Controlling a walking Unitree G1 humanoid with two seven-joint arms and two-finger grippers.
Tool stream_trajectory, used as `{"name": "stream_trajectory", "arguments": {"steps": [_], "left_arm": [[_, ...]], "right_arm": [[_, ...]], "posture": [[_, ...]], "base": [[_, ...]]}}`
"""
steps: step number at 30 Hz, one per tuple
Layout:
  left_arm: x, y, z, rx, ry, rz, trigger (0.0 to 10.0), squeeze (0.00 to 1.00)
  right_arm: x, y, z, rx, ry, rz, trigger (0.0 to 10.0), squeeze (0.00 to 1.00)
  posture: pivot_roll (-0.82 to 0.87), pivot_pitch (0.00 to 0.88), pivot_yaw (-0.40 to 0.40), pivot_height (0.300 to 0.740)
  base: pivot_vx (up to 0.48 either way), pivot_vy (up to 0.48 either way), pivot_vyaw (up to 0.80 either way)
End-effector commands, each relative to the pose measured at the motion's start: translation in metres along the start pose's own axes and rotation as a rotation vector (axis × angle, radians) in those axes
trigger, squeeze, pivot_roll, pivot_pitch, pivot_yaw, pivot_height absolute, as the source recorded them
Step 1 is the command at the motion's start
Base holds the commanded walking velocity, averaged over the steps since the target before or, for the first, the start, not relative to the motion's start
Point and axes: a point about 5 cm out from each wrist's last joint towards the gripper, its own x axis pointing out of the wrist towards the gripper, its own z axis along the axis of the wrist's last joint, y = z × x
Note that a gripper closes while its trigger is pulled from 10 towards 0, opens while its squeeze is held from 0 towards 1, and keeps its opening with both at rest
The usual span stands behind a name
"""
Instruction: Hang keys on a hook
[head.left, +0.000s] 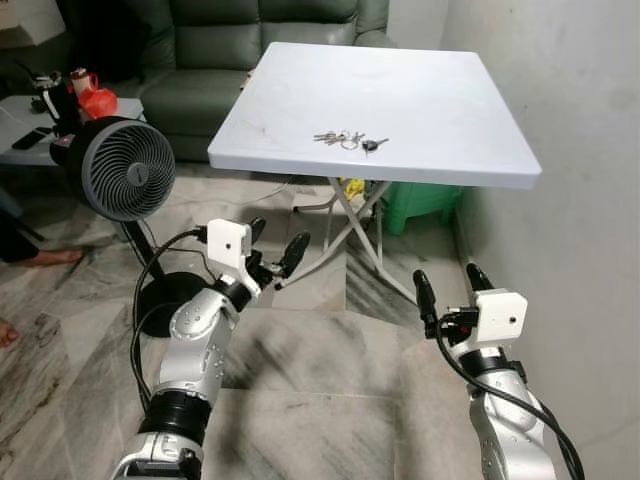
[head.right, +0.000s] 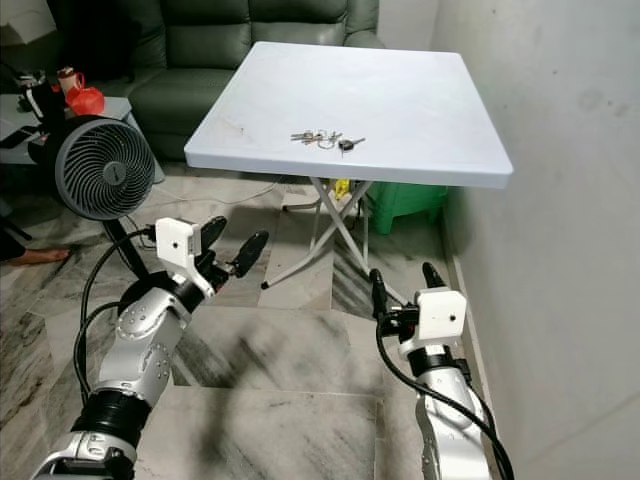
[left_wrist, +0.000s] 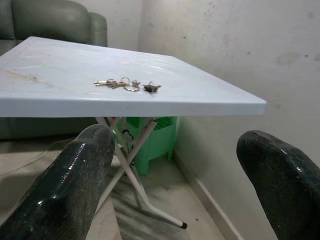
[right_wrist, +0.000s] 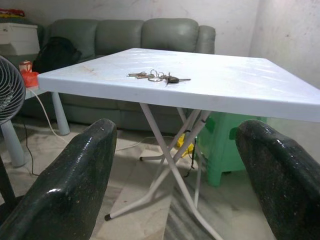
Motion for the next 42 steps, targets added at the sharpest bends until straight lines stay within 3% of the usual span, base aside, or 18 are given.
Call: {"name": "stream_trajectory", "arguments": {"steps": [1, 17, 28, 39, 42], "left_arm": [[0.0034, 0.0002, 0.0032, 0.013, -0.002, -0.005, 10.0, 0.0], [0.0071, -0.0011, 0.0041, 0.012, -0.007, -0.012, 10.0, 0.0], [0.008, -0.0019, 0.0039, 0.011, -0.01, -0.013, 10.0, 0.0], [0.008, -0.002, 0.0035, 0.012, -0.012, -0.012, 10.0, 0.0], [0.008, -0.0018, 0.0041, 0.009, -0.014, -0.012, 10.0, 0.0]], "right_arm": [[0.0003, 0.0005, 0.003, -0.006, -0.007, 0.004, 10.0, 0.0], [0.0023, 0.001, 0.0048, 0.001, -0.018, 0.027, 10.0, 0.0], [0.0033, 0.0037, 0.0055, -0.054, -0.011, 0.059, 10.0, 0.0], [0.0025, 0.0047, 0.0045, -0.04, -0.008, 0.064, 10.0, 0.0], [0.0022, 0.0036, 0.0052, 0.01, -0.015, 0.051, 10.0, 0.0]], "posture": [[-0.07, 0.026, 0.03, 0.74], [-0.07, 0.012, 0.027, 0.74], [-0.07, 0.002, 0.022, 0.74], [-0.07, 0.001, 0.022, 0.74], [-0.07, 0.006, 0.021, 0.74]], "base": [[0.364, 0.0, 0.0], [0.381, 0.0, 0.0], [0.4, 0.0, 0.0], [0.396, 0.266, 0.73], [0.31, 0.366, 0.0]]}}
